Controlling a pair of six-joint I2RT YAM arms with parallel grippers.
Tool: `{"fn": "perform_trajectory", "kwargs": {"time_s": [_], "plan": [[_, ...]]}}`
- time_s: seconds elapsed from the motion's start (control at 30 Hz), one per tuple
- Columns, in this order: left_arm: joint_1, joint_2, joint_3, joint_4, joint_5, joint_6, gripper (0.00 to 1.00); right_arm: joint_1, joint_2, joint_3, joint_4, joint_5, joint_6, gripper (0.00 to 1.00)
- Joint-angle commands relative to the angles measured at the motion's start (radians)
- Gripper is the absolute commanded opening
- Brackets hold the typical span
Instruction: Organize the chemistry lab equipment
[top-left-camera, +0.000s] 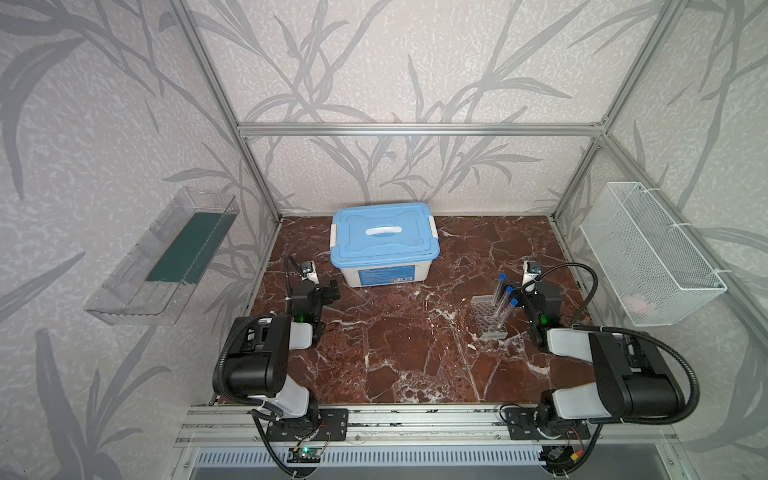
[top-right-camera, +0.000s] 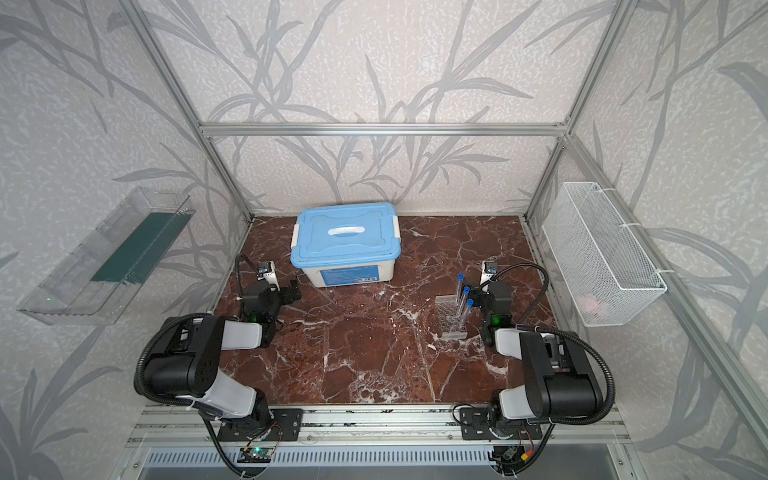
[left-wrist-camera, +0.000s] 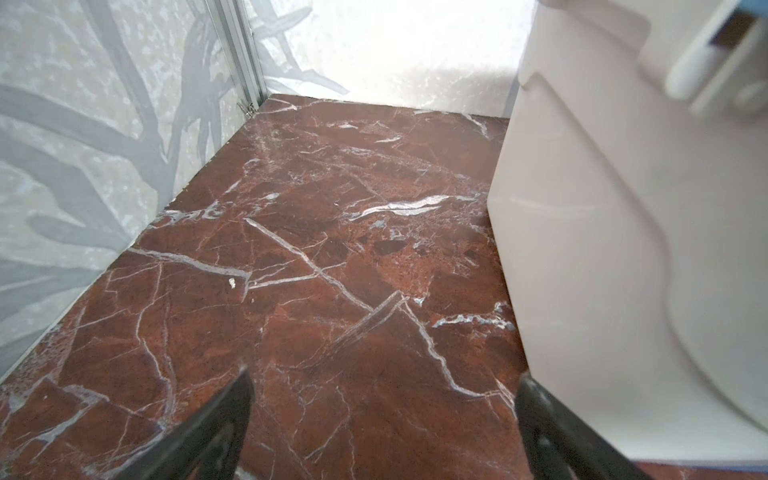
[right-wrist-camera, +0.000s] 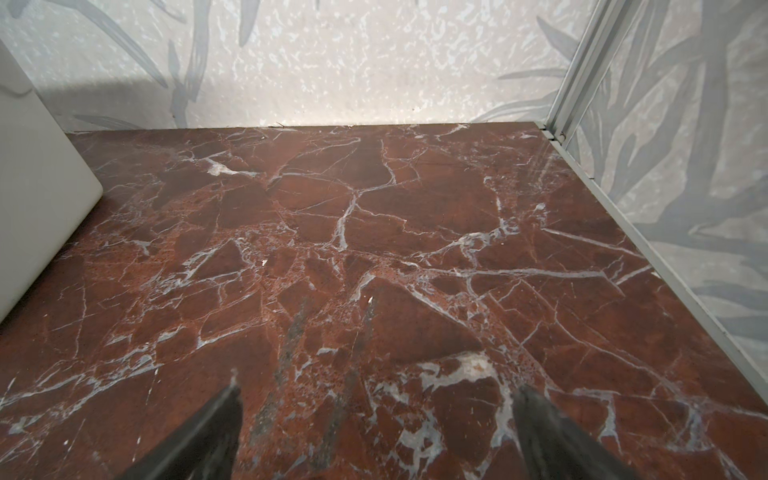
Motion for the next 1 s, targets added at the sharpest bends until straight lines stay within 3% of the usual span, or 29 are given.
{"fn": "perform_trajectory", "kwargs": {"time_s": [0.0, 0.13, 0.27, 0.97], "plan": [[0.005, 0.003, -0.004, 0.053, 0.008, 0.024, 0.99, 0.015, 0.050, -0.011, 0.098, 0.018, -0.025, 0.99], [0.005, 0.002, -0.004, 0.049, 0.010, 0.023, 0.99, 0.023, 0.140, -0.056, 0.302, 0.029, -0.034, 0.99], [0.004, 0.002, -0.004, 0.050, 0.010, 0.023, 0.99, 0.041, 0.082, 0.023, 0.062, 0.058, -0.044, 0.99], [0.005, 0.002, -0.003, 0.048, 0.007, 0.025, 0.99, 0.068, 0.096, 0.047, 0.040, 0.093, -0.064, 0.99]]}}
